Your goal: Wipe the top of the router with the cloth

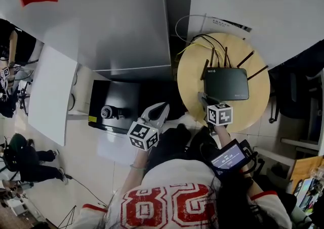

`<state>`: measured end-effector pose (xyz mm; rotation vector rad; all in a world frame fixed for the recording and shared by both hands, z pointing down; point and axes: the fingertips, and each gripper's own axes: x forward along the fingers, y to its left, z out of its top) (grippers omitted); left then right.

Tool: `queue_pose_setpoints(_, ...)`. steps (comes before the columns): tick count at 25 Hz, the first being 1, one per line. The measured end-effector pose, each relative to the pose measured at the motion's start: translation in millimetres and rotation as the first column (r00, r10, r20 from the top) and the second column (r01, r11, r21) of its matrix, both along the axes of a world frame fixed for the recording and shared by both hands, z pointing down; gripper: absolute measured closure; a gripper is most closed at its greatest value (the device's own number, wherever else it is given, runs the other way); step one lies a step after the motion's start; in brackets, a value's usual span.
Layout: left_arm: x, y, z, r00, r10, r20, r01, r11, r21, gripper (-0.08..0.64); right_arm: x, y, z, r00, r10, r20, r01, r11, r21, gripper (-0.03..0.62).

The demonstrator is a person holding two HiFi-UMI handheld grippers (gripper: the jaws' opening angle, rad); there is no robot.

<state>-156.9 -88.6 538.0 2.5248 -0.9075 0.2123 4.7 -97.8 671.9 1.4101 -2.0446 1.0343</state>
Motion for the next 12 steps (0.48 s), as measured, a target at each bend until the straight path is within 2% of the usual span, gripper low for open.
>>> queue_pose_setpoints(6, 21, 21, 6, 0.998, 0.069, -0.007, -0.069, 0.997, -0.017, 0.565, 8, 27, -15, 0.997, 0.064, 0.031, -0.066, 0.997, 0.045, 0.549)
queue_pose_setpoints(12, 65, 45, 0, 0.983, 0.182, -0.016, -0.182, 0.983, 0.002, 0.565, 28, 78, -22, 0.983, 0.163, 0.081, -0.168, 0.984, 0.065, 0.549)
